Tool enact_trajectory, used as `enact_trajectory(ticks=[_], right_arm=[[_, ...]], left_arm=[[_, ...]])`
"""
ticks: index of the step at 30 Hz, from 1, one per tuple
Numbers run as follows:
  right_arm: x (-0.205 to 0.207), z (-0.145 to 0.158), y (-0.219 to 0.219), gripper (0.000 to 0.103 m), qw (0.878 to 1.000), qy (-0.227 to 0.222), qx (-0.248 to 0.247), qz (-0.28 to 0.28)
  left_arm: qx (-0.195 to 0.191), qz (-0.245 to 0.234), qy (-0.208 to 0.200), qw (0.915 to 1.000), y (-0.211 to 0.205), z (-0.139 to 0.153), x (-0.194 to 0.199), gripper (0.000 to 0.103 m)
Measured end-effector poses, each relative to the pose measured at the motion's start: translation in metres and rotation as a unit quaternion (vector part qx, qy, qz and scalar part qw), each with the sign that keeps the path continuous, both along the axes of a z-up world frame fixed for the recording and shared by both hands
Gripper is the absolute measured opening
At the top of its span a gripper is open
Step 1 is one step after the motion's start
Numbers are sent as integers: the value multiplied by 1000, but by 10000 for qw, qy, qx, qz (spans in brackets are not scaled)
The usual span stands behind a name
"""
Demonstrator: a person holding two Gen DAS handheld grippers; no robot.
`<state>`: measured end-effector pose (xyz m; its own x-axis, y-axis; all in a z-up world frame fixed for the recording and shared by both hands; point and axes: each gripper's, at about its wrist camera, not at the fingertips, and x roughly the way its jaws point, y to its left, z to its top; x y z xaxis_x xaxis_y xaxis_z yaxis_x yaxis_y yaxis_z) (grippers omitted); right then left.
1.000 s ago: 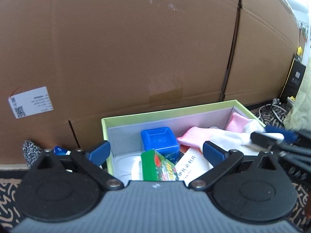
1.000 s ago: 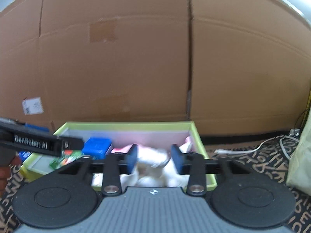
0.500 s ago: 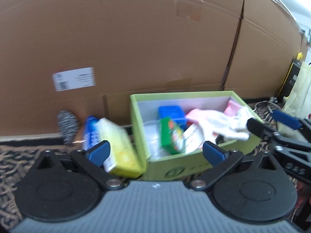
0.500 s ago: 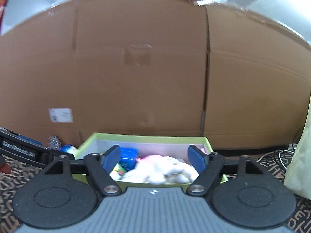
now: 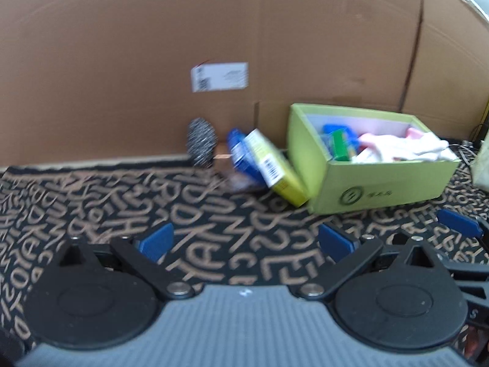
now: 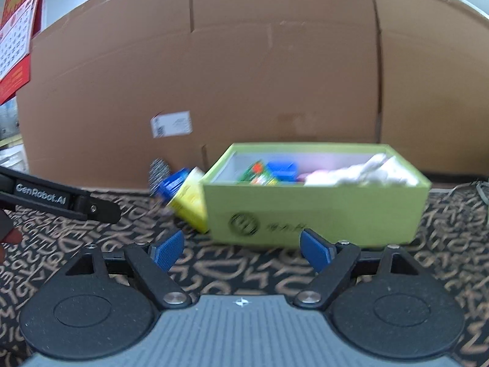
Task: Organize objects
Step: 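Carry green box and white gloves into the lime-green box and release both, then grasp the yellow medicine box with the right gripper while the left grasps the blue medicine box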
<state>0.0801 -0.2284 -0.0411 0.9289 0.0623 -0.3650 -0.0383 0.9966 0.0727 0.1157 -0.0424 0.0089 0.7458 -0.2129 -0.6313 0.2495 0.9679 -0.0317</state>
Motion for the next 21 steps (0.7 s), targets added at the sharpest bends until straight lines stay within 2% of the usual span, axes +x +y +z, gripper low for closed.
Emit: enact_trajectory(ticks=[9, 16, 19, 21], right_arm=[[-1, -9, 39, 86, 9994, 201, -52, 293], [13, -8, 63, 86, 9985, 228, -255, 421], [27, -9, 83, 85, 9964, 165, -657, 513], [36, -10, 100, 78, 9926, 43, -1104, 513]], left_arm=[[-15, 468, 229, 9986, 40, -20, 4, 103], [-293, 623, 347, 9970, 73, -32, 14, 103], [-385, 690, 393, 9961, 83, -33, 21, 103], [-440, 687, 391, 9959, 86, -32, 29, 103]])
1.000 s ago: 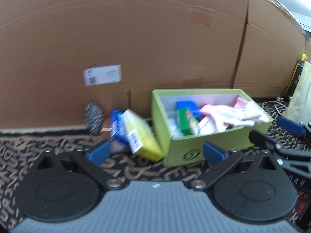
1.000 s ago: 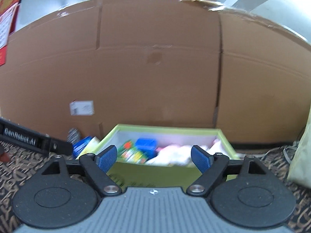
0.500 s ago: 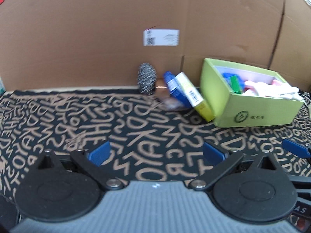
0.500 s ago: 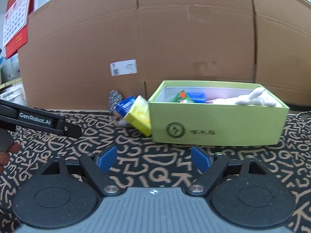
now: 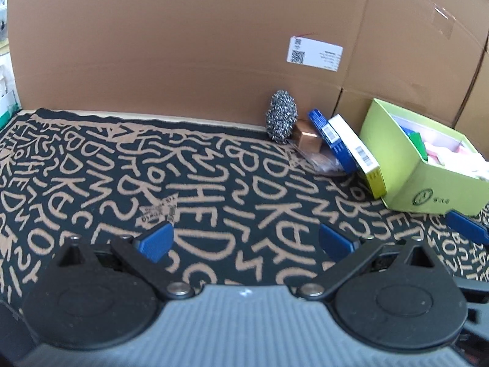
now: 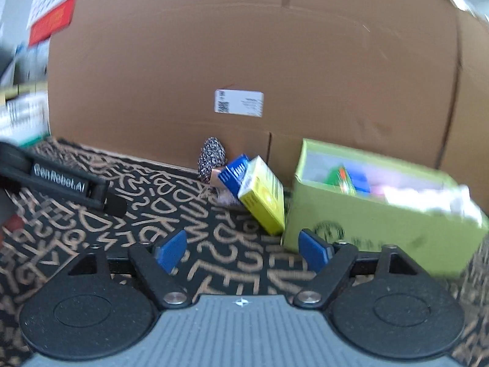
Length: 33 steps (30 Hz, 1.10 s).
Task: Organize objects
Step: 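Grasp the yellow medicine box with the right gripper while the left grasps the blue medicine box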
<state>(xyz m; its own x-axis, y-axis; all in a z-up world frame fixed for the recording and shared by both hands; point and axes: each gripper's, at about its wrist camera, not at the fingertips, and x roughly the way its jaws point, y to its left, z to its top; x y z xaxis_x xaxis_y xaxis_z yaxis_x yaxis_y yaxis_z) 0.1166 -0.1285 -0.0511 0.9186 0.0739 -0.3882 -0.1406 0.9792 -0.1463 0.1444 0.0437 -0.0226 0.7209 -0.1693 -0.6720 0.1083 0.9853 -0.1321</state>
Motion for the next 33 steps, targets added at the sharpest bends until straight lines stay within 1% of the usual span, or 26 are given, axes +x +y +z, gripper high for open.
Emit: enact_trajectory(ticks=[2, 4, 6, 7, 9, 12, 13, 14, 16, 19, 21, 23, 25, 27, 29, 30, 31, 33], right_arm=[[12, -2, 14, 65, 9993, -109, -362, 40], [28, -7, 26, 57, 9968, -226, -770, 62], [41, -14, 36, 53, 9908, -361, -1306, -4], [49, -18, 41, 49, 9857, -441, -1624, -60], [61, -25, 47, 44, 9772, -507, -2060, -129], [76, -35, 50, 32, 9675, -446, -2483, -145], [79, -37, 49, 24, 9667, -398, -2522, -167], [78, -38, 47, 21, 9686, -364, -2452, -173], [70, -35, 41, 21, 9726, -420, -2277, -197], [53, -29, 33, 21, 9784, -470, -2008, -160], [40, -22, 24, 21, 9843, -445, -1701, -146], [26, -15, 11, 21, 9911, -382, -1268, -138], [12, -7, -4, 21, 9968, -294, -729, -173], [-2, 0, -20, 21, 9993, -202, -188, -246], [-13, 6, -36, 21, 9990, -117, 312, -301], [-19, 8, -41, 21, 9981, -75, 528, -313], [-24, 10, -47, 21, 9967, -26, 734, -332], [-36, 11, -56, 21, 9935, 86, 1070, -368]], left_arm=[[-52, -32, -13, 10000, -1, 2, 8, 103], [-86, -97, -45, 9999, -3, 5, 18, 103], [-97, -176, -87, 9998, -7, 8, 29, 103], [-98, -218, -117, 9996, -10, 10, 34, 103], [-101, -301, -190, 9993, -17, 13, 44, 103], [-139, -504, -262, 9983, -30, 14, 59, 103], [-138, -565, -279, 9979, -35, 14, 65, 101], [-138, -626, -280, 9976, -41, 13, 70, 99], [-205, -753, -206, 9967, -49, 10, 82, 91], [-416, -839, -2, 9956, -60, 1, 102, 83], [-586, -844, 151, 9946, -66, -6, 115, 79], [-750, -806, 264, 9936, -69, -11, 126, 74], [-844, -780, 324, 9928, -74, -16, 135, 68], [-931, -874, 409, 9910, -79, -19, 141, 66], [-1033, -975, 458, 9888, -84, -20, 142, 59], [-1061, -1063, 437, 9877, -87, -19, 141, 49], [-1071, -1155, 408, 9867, -89, -17, 139, 37], [-1023, -1267, 367, 9860, -93, -14, 136, 27]])
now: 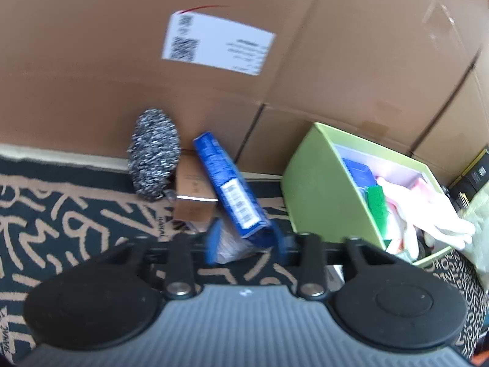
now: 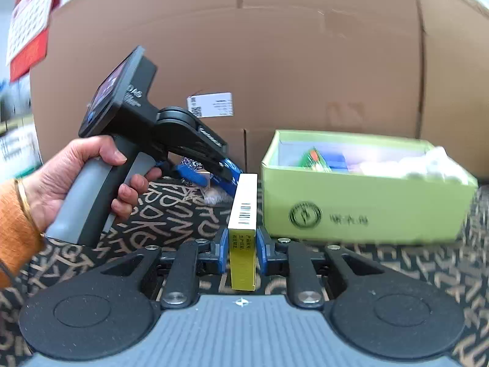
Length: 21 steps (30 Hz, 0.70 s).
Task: Organize objects
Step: 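Grasp the yellow medicine box with the right gripper while the left grasps the blue medicine box, then carry the yellow and blue boxes into the lime-green box and open both grippers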
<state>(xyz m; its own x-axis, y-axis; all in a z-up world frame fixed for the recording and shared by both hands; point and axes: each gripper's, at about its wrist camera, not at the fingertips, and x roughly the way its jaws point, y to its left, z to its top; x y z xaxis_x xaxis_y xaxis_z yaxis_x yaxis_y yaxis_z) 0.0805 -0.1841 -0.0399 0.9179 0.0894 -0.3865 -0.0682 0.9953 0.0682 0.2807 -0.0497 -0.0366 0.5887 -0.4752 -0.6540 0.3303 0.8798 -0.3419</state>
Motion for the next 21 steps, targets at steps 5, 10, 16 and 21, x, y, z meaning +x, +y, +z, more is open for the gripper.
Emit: enact_trajectory(ticks=[5, 10, 16, 21], right_arm=[[-18, -12, -2, 21, 9997, 76, 204, -85], [-29, -14, -9, 21, 9993, 100, 329, -108], [-45, -15, -26, 21, 9974, 164, 685, -180], [-51, -18, -46, 27, 9944, 209, 821, -635]], left_arm=[[2, 29, 96, 9999, -1, 0, -5, 23], [90, -102, 32, 9999, 12, 4, -30, 21], [338, -471, 111, 9983, 41, 7, -84, 21], [761, -235, 100, 9968, 71, 7, -123, 46]])
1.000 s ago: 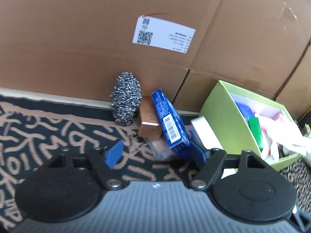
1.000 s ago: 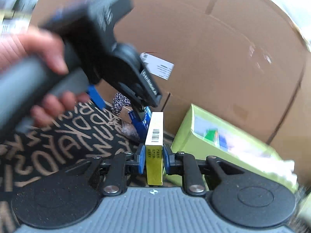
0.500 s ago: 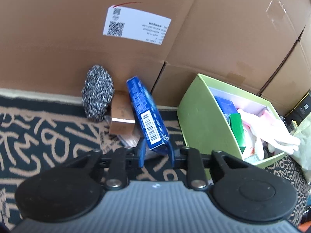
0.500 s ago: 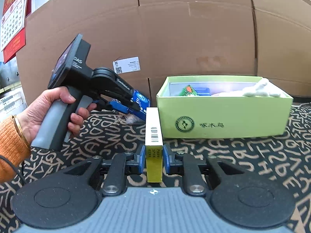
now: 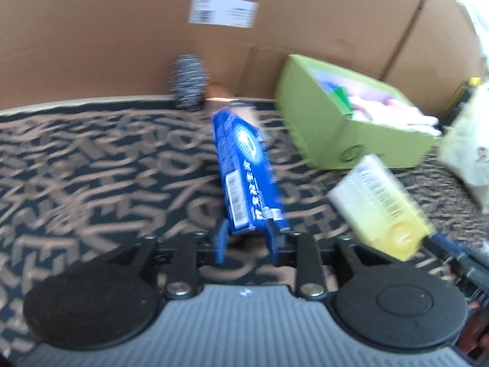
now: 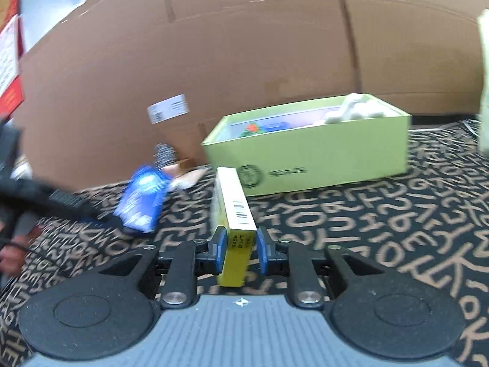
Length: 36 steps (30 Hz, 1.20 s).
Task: Organize objects
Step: 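Carry the yellow and blue boxes into the lime-green box and open both grippers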
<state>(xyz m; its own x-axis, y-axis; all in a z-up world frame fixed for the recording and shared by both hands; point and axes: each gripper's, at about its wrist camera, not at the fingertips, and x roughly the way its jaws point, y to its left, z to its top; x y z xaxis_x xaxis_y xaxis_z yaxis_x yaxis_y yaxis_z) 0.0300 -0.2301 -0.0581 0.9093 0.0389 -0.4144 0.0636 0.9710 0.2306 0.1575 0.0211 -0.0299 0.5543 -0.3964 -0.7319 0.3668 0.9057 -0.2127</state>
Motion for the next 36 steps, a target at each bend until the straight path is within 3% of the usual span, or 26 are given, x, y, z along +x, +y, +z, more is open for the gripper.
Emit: enact_trajectory(ticks=[1, 4, 8, 10, 17, 18, 20, 22, 27, 30, 35, 36], right_arm=[[2, 0, -2, 34, 9999, 48, -22, -118], [0, 1, -3, 67, 9997, -89, -156, -179], [13, 2, 6, 73, 9979, -94, -624, 121], [26, 0, 6, 74, 9969, 30, -737, 266], [72, -15, 5, 73, 9913, 673, -986, 558], [75, -18, 4, 72, 9911, 747, -951, 560], [71, -21, 5, 71, 9915, 782, -872, 564], [62, -20, 9, 71, 9904, 830, -896, 641], [49, -15, 12, 73, 9881, 956, -465, 1114], [56, -13, 18, 74, 9877, 955, -598, 1088], [58, -12, 24, 73, 9860, 941, -782, 1128], [58, -13, 24, 71, 9857, 945, -817, 1129]], left_arm=[[122, 201, -137, 9996, 4, 1, -3, 66], [372, 341, -460, 9977, 4, 4, -7, 71], [412, 109, -365, 9984, -14, 3, 3, 79], [535, 126, -420, 9976, -26, 0, 8, 89], [939, 265, -335, 9947, -55, -16, 41, 90], [946, 302, -282, 9947, -54, -19, 44, 88], [864, 241, -160, 9958, -50, -22, 45, 69], [1038, 8, -319, 9941, -47, -23, 38, 62], [1236, -713, -334, 9892, -43, -19, 16, 63], [1265, -601, -334, 9896, -45, -18, 15, 81], [1319, -569, -313, 9891, -50, -20, 17, 81], [1326, -603, -330, 9888, -50, -21, 17, 76]])
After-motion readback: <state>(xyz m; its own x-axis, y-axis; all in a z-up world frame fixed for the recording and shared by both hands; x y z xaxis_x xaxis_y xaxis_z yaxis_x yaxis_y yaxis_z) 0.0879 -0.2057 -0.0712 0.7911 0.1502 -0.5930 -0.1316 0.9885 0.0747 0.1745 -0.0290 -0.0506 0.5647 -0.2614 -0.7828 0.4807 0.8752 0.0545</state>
